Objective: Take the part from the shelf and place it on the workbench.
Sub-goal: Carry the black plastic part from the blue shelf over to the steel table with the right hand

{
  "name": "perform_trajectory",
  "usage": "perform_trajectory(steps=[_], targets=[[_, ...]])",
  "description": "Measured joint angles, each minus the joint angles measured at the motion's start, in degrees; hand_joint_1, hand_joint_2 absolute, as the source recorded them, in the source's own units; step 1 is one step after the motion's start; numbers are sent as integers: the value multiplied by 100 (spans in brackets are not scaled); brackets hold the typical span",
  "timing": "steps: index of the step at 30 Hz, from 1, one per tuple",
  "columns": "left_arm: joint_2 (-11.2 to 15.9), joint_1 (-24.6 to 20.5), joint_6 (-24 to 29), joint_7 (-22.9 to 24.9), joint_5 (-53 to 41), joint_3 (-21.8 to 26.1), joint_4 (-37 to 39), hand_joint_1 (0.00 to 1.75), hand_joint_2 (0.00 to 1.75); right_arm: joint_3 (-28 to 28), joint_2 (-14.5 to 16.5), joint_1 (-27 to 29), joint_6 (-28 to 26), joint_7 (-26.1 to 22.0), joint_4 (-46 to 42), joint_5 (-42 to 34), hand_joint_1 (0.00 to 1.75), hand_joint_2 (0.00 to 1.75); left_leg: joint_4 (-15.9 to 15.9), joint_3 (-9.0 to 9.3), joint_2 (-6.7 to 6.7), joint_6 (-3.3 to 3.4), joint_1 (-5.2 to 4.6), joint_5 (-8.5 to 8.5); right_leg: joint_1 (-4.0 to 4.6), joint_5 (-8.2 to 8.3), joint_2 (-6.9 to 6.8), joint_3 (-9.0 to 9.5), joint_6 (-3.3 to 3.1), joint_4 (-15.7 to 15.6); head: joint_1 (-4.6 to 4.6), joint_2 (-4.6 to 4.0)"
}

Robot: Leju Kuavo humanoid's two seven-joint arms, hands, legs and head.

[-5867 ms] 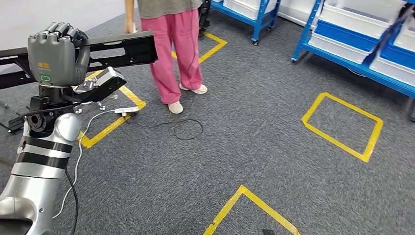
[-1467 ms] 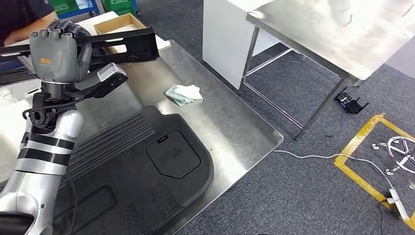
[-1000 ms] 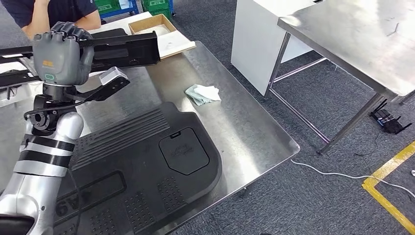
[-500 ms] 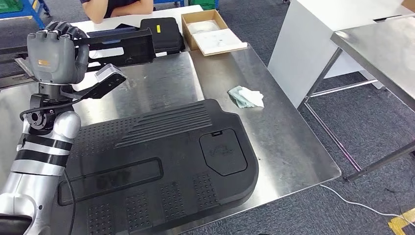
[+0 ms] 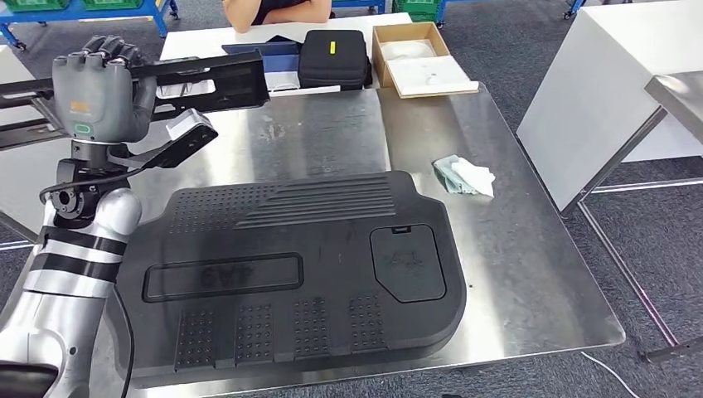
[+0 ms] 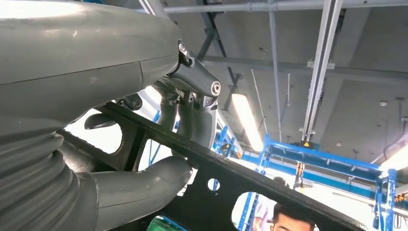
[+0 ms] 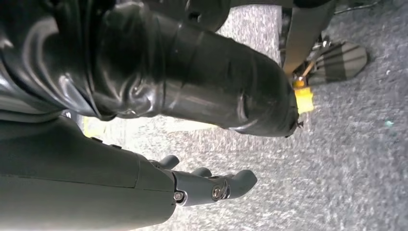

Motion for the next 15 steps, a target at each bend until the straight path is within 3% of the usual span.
perform_trajectory(steps=[1, 2, 4, 5, 6, 8, 9, 12, 15], targets=[[-3, -1, 8, -5, 13, -4, 2, 175, 175, -17, 2, 3, -13, -5, 0, -8, 0, 0, 326, -137, 224, -21, -6, -202, 14, 6, -45, 1, -17, -3, -19, 0], [-10, 2, 14, -15, 35, -12, 5, 175, 175, -35, 7, 11, -22, -9, 1, -15, 0, 0, 718, -297, 365, -44, 6, -410, 18, 9, -90, -3, -28, -2, -33, 0], [-31, 24, 15, -42, 105, -24, 14, 175, 175, -62, 7, 24, -35, -17, 1, -10, 0, 0, 1258, -501, 462, -81, 43, -607, 23, 7, -179, -6, -27, 0, -34, 0], [-43, 31, 13, -54, 135, -26, 18, 175, 175, -70, 7, 24, -40, -24, 1, -7, 0, 0, 1221, -448, 479, -97, 65, -550, 19, 6, -212, -5, -25, 2, -35, 0], [-55, 34, 12, -60, 156, -27, 20, 175, 175, -75, 9, 21, -43, -31, 1, -3, 0, 0, 956, -278, 499, -109, 86, -408, 11, 1, -239, 2, -17, 6, -35, 0], [-73, 27, 13, -66, 170, -27, 20, 175, 175, -82, 13, 9, -44, -46, 1, -1, 0, 0, 179, 174, 557, -122, 102, -147, 24, -26, -272, 5, 27, 29, -36, 0], [-85, 23, 13, -67, 172, -28, 20, 175, 175, -84, 12, 3, -45, -51, 1, -1, 0, 0, -84, 317, 568, -105, 100, -89, 42, -41, -282, -4, 53, 42, -27, 0], [-121, 21, 13, -72, 175, -32, 20, 175, 175, -92, 3, 3, -49, -55, 1, -1, 0, 0, -245, 369, 537, -37, 90, -72, 78, -47, -293, -35, 40, 46, 5, 0], [-150, 20, 2, -96, 225, -32, 20, 175, 175, -107, 3, 7, -24, -62, 1, 2, 0, 0, -247, 356, 508, -21, 81, -65, 73, -27, -300, -17, 37, -10, 12, 0]])
